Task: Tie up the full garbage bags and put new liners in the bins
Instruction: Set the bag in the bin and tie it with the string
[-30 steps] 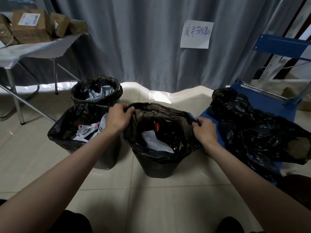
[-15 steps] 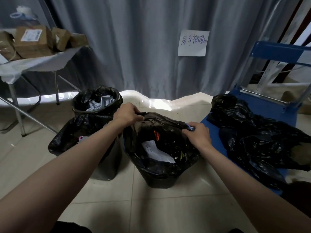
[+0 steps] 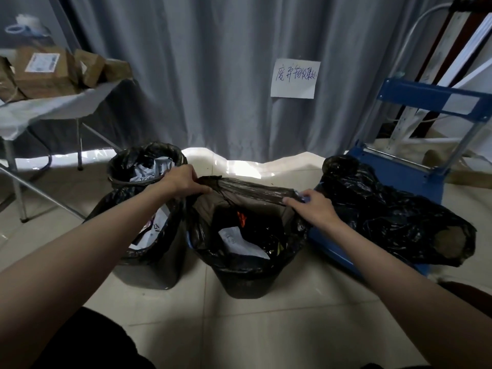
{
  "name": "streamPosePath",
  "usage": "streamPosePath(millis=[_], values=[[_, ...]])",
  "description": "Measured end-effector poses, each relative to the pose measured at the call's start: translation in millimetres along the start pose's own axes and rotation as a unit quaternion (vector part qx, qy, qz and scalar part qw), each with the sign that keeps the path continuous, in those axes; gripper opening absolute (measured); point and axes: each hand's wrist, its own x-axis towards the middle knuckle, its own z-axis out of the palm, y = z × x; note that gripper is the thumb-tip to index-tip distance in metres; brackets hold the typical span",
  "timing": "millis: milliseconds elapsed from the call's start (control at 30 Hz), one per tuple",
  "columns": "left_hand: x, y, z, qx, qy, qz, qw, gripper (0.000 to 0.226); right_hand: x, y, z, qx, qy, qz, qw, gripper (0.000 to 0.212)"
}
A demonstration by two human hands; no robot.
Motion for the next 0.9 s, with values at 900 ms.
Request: streamPosePath(millis=[900], values=[[-16.3, 103.3, 23.5, 0.088, 0.028, 0.276, 0.957, 0.048, -8.1, -23.0, 5.4, -0.005, 0.040, 0.011, 0.999, 0.011]])
